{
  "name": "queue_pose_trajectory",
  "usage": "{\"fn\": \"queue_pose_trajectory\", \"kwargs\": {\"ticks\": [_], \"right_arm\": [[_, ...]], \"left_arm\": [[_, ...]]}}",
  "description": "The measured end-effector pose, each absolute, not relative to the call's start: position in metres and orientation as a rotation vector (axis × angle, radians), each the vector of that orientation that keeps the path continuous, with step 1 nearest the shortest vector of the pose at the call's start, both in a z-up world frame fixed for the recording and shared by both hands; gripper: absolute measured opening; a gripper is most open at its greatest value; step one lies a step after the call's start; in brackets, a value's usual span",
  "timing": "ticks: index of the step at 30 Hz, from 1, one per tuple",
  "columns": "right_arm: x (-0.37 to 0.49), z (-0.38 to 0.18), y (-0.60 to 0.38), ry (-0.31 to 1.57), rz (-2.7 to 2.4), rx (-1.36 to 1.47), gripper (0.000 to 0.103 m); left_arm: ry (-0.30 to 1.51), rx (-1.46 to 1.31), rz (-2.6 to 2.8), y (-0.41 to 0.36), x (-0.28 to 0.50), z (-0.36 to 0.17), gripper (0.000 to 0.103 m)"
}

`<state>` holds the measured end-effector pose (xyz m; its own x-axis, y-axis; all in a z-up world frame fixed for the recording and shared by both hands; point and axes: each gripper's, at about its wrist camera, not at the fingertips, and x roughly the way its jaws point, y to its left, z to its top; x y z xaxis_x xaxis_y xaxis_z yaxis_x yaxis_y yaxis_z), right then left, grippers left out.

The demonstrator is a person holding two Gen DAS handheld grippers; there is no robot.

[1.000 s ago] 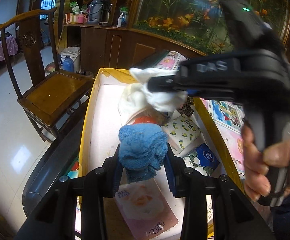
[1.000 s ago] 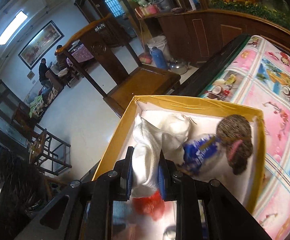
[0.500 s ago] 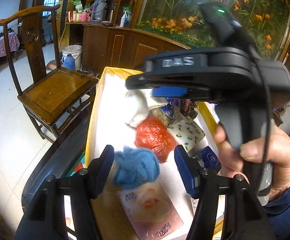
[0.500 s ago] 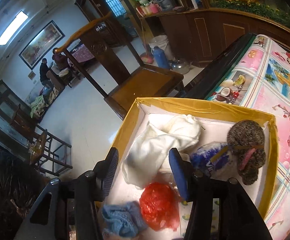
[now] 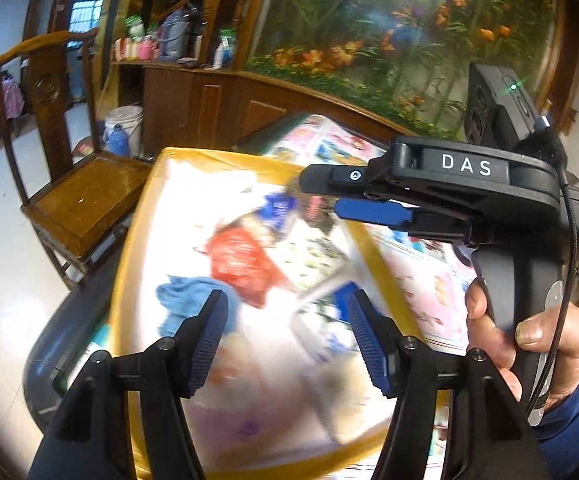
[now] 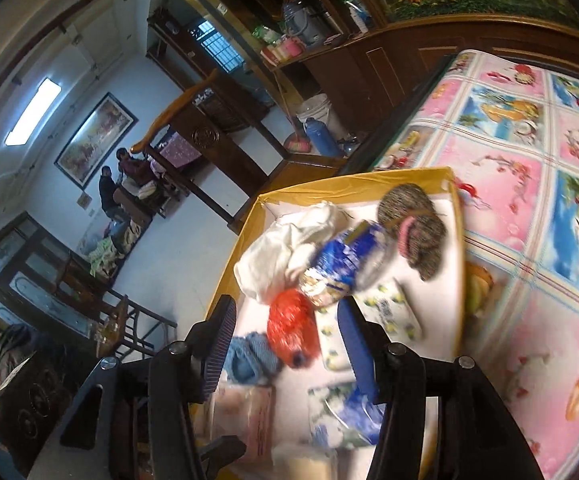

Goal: Organize soft objects
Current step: 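Move both open tools back over the table toward the remaining items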

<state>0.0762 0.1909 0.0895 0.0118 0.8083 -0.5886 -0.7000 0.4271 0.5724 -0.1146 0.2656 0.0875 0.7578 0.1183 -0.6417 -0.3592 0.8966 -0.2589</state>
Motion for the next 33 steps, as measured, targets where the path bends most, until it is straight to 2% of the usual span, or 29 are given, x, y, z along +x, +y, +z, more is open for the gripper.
{"fn": "queue_pose_trajectory", "kwargs": {"ticks": [8, 10, 16, 21, 27, 31, 33], "right_arm": [[0.084, 0.085, 0.085, 0.991, 1.131, 0.241, 0.06], [0.089, 0.083, 0.054, 0.978, 1.104, 0.266, 0.061], [0.11, 0.075, -0.056, 0.901, 0.903, 0.239, 0.068], [0.149, 0.06, -0.131, 0.89, 0.766, 0.264, 0.072], [0.171, 0.035, -0.15, 1.003, 0.77, 0.265, 0.073], [0.152, 0.03, -0.142, 1.148, 0.896, 0.269, 0.079], [0.135, 0.035, -0.138, 1.148, 0.948, 0.229, 0.081]], "left_arm": [[0.666, -0.305, 0.148, 0.197, -0.102, 0.089, 0.063], [0.67, -0.284, 0.107, 0.177, -0.098, 0.086, 0.066], [0.724, -0.181, -0.035, 0.1, -0.076, 0.059, 0.067], [0.765, -0.127, -0.079, 0.065, -0.063, 0.04, 0.067], [0.795, -0.143, -0.078, 0.064, -0.056, 0.03, 0.067], [0.809, -0.157, -0.09, 0.066, -0.054, 0.028, 0.067], [0.819, -0.152, -0.099, 0.066, -0.051, 0.027, 0.067]]}}
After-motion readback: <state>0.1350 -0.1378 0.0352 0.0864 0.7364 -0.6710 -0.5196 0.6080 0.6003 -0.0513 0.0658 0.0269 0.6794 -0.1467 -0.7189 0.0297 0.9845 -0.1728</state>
